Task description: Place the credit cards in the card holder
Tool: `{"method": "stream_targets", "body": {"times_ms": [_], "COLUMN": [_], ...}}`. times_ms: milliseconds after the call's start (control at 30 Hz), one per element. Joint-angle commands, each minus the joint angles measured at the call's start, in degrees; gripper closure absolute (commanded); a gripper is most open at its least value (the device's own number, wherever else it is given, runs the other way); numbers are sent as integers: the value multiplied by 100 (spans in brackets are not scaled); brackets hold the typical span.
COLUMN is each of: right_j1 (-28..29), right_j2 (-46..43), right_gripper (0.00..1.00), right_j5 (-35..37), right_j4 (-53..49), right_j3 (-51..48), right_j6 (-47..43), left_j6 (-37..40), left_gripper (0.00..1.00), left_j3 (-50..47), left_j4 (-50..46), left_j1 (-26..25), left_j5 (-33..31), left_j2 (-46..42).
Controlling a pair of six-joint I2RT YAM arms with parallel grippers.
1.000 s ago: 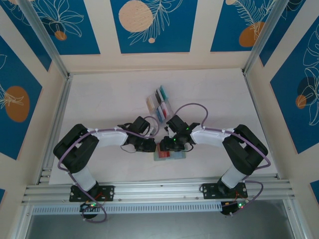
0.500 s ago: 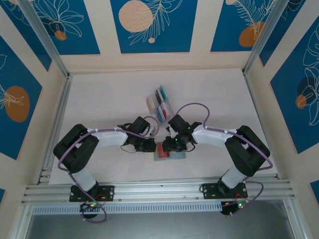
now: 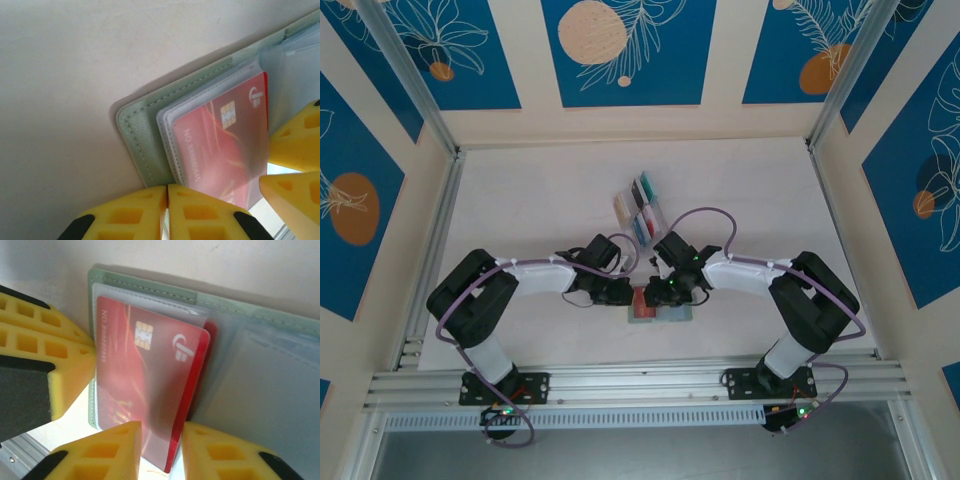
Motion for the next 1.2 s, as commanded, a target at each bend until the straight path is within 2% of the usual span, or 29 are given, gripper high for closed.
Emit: {"method": "stream_targets", "body": {"times_ms": [0,133,333,867,967,1167], "right_j1": [3,-170,-256,-217,-121,-60], "right_j2": [-87,-294,-404,647,762,615], "right_gripper": [69,69,61,62,67,88], "right_j5": [114,770,1461,1890,1872,1970], "right_j4": [-391,-1134,-1621,-1439,-1337,-1396], "right_j3": [274,437,634,860,740,716], "right_j6": [-183,-283,-496,-638,-508,-401], "left_j6": [-35,-17,-15,-19,-2,20], "left_gripper": [89,89,89,89,89,89], "left_j3": [-308,-355,-370,-370,-379,-412], "left_j4": [-334,-333,-284,-291,-290,-264], "left_j1": [-93,-76,-81,-78,-76,-83], "left_j5": [-366,-367,-349,-351,-349,-358], "left_j2": [354,353,374,368,364,424]}}
